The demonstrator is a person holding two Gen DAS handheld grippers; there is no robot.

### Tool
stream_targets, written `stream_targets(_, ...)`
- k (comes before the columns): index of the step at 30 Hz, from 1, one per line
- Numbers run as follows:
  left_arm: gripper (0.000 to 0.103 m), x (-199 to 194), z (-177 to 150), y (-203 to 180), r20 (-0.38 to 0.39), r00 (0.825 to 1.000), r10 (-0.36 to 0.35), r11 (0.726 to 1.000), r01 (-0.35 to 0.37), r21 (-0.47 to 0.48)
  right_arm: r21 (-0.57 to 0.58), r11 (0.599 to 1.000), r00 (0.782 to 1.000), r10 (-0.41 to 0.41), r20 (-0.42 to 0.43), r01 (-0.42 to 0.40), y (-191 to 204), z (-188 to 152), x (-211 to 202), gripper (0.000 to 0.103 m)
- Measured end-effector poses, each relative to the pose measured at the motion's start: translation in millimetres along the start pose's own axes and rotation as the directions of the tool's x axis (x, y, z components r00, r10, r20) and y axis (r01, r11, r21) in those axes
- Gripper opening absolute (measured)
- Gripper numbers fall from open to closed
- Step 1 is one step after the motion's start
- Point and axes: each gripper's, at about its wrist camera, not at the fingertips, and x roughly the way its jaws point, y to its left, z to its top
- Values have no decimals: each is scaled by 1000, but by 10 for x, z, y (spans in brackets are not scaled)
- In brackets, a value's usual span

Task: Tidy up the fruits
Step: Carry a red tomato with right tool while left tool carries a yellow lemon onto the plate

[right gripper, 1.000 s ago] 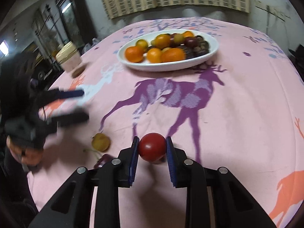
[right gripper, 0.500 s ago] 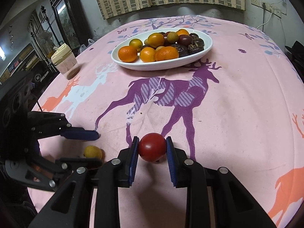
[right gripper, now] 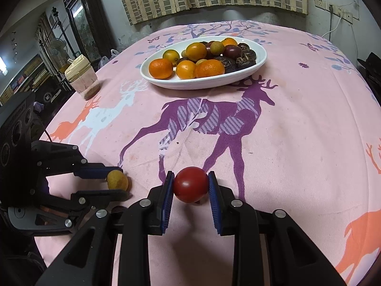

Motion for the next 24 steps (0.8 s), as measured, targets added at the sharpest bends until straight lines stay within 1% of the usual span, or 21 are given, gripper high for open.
stream_targets(3,25,-32,26,47,18,1000,14,1000,-13,-20,-15,1000,999,25,33,-24,27,13,-58,29)
stream_targets(4,25,-62,65,94,26,1000,2,999,-1,-38,-19,999,998,38,54,-37,38,41,-94,29)
stream_targets(6,25,-118,223,222,45,999,-23,997,26,-77,-15,999,994,46,103,-45,36,127,-164,29)
stream_targets(7,25,-138,308,278,58,998,-18,996,22,-85,-6,999,990,46,132,-46,22,197,-195,29)
stream_targets(9,25,-181,587,468,107,994,37,993,-25,-111,38,999,979,19,203,-27,-52,433,-230,29)
stream_targets(10,25,-182,724,563,128,990,61,991,-45,-126,49,999,975,6,220,-17,-75,515,-220,29)
stream_targets(11,25,-163,901,688,156,983,92,986,-69,-149,59,998,969,-15,248,0,-110,650,-194,29)
stream_targets(12,25,-136,1025,775,173,979,109,983,-80,-166,67,998,962,-33,272,15,-142,767,-157,29)
stream_targets(14,25,-32,1278,967,204,969,139,975,-98,-198,77,997,954,-49,297,28,-207,1025,-7,29)
stream_targets(16,25,132,1516,1168,230,954,191,962,-136,-235,78,996,948,-61,313,38,-251,1227,152,30)
stream_targets(17,37,202,1584,1263,223,949,224,950,-162,-268,84,995,942,-78,326,53,-279,1334,245,33)
stream_targets(18,50,248,1624,1341,195,948,252,933,-184,-310,94,993,940,-99,326,72,-302,1404,315,37)
stream_targets(19,73,261,1632,1407,160,949,270,911,-199,-360,100,991,942,-115,316,87,-315,1438,355,42)
stream_targets(20,78,198,1571,1456,161,954,255,897,-171,-409,106,990,945,-116,305,88,-316,1435,360,43)
stream_targets(21,78,124,1507,1454,185,956,226,899,-132,-417,97,993,948,-90,306,63,-308,1382,328,44)
stream_targets(22,82,34,1424,1412,195,960,201,909,-108,-403,77,996,949,-58,309,36,-290,1308,272,49)
stream_targets(23,88,-48,1329,1341,188,963,192,920,-110,-377,47,999,952,-36,305,23,-248,1200,209,55)
stream_targets(24,89,-115,1233,1293,193,963,189,926,-110,-362,19,1000,955,-26,296,21,-202,1107,160,57)
